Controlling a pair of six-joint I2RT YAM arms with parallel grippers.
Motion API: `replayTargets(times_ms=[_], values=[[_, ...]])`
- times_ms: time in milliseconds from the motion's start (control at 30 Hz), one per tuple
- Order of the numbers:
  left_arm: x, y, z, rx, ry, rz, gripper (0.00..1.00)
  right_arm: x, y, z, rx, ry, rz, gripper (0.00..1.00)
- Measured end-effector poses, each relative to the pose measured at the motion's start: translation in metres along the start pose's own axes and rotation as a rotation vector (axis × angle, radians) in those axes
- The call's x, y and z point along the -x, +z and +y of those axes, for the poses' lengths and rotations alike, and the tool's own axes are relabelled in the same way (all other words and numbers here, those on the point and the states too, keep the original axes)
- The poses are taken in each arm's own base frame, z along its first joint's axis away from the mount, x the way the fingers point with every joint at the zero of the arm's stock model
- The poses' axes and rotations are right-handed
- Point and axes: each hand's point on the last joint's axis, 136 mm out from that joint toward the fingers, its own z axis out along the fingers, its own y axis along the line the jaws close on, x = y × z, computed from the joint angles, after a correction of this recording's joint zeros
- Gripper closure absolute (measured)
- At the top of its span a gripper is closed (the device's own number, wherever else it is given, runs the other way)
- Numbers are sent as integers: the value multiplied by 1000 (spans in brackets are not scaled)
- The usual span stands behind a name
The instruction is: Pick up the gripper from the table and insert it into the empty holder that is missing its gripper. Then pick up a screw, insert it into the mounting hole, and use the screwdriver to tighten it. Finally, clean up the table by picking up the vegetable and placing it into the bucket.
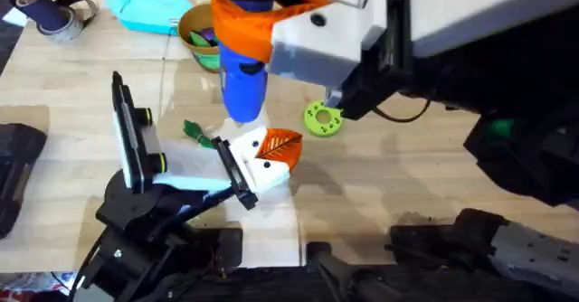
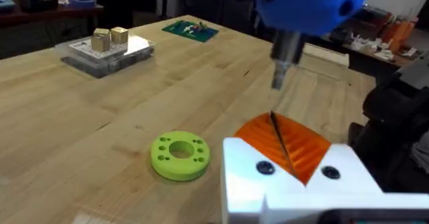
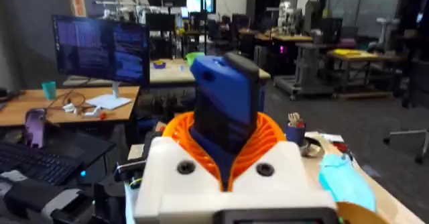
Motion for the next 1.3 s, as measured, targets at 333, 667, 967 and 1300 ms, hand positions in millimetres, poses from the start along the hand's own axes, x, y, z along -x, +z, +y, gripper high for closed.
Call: replayTargets(times_ms=[333,667,967,1300], values=[[0,0,0,0,0,0,986,-23,-13,-36,-103,-23,101,977],[0,0,0,0,0,0,986,-78,-86,-132,-386,-194,400,977],[0,0,0,0,-1,0,986,-154,-145,-200,-540,-446,805,977],[0,0,0,0,-1,1,986,-251,-183,-227,-416,-604,1185,977]])
